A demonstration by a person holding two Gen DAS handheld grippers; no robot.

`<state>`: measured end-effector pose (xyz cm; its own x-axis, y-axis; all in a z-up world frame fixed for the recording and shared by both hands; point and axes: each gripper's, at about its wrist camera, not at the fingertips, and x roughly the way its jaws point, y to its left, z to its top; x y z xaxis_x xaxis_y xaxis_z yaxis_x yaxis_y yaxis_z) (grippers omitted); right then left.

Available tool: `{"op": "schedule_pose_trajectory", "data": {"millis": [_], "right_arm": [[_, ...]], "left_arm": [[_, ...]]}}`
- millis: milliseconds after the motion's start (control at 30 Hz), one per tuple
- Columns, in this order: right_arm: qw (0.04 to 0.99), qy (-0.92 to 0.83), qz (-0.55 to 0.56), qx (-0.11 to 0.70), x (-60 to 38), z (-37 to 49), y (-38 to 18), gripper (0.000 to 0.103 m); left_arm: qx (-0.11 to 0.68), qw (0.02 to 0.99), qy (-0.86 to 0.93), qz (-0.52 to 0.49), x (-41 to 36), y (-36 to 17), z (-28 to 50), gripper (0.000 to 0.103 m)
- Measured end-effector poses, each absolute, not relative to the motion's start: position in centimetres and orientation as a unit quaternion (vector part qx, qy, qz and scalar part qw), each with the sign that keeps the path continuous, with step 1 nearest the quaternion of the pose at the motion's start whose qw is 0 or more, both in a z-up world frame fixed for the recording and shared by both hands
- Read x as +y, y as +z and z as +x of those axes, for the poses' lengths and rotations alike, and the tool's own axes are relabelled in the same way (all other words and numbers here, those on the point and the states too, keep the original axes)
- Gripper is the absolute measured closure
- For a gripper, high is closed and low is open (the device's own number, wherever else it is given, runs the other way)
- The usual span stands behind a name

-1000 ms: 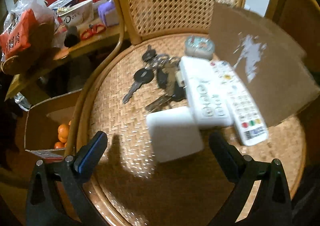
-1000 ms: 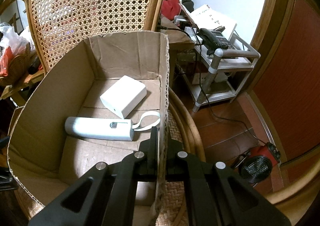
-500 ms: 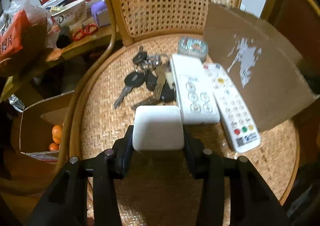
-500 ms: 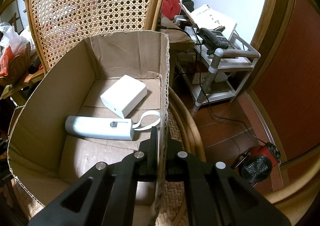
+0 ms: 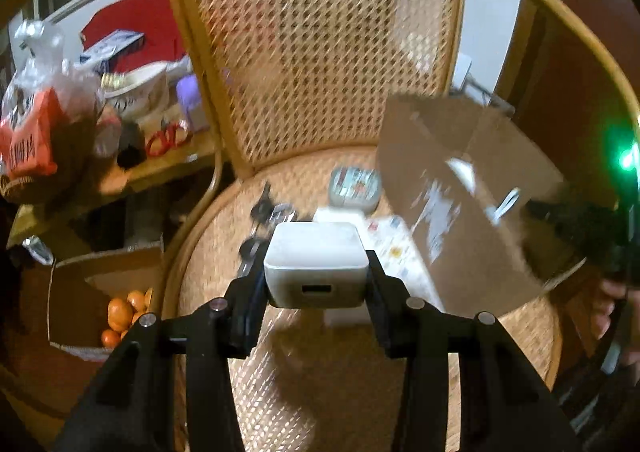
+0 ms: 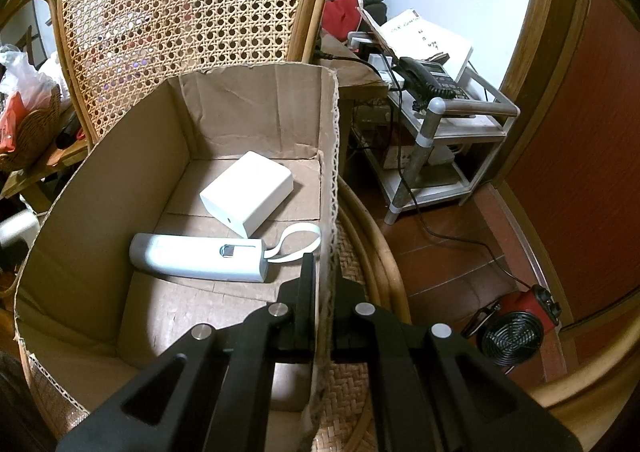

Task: Organize rigid objects
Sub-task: 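Grasp the white plug adapter with the left gripper, then carry the plug adapter into the cardboard box and release it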

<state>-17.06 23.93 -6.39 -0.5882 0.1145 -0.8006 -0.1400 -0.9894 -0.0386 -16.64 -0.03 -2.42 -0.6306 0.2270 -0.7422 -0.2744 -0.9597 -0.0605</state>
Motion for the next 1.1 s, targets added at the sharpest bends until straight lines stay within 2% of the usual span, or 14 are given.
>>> {"op": "schedule_pose_trajectory", "data": {"millis": [133, 267, 433, 1100], "right_arm": [[0.074, 0.891, -0.447, 0.014, 23.9, -17.0, -6.4, 0.097], [0.074, 0.892, -0.445, 0.014, 24.0, -17.0, -6.4, 0.097], [0.078, 0.893, -0.442, 0.016, 24.0, -17.0, -6.4, 0.098], [0.080, 0.892, -0.445, 0.020, 23.8, -17.0, -6.6, 0.098]], "left_arm": [[0.042, 0.151, 0.911, -0.382, 2.3, 0.3, -17.0, 0.060], [0.024, 0.203, 0.903, -0.378, 5.3, 2.8, -18.1, 0.060], [0.050, 0.243, 0.897, -0.367, 10.5, 4.6, -18.9, 0.060], [0.074, 0.283, 0.858, -0.422, 16.3, -2.2, -19.2, 0.060]]}}
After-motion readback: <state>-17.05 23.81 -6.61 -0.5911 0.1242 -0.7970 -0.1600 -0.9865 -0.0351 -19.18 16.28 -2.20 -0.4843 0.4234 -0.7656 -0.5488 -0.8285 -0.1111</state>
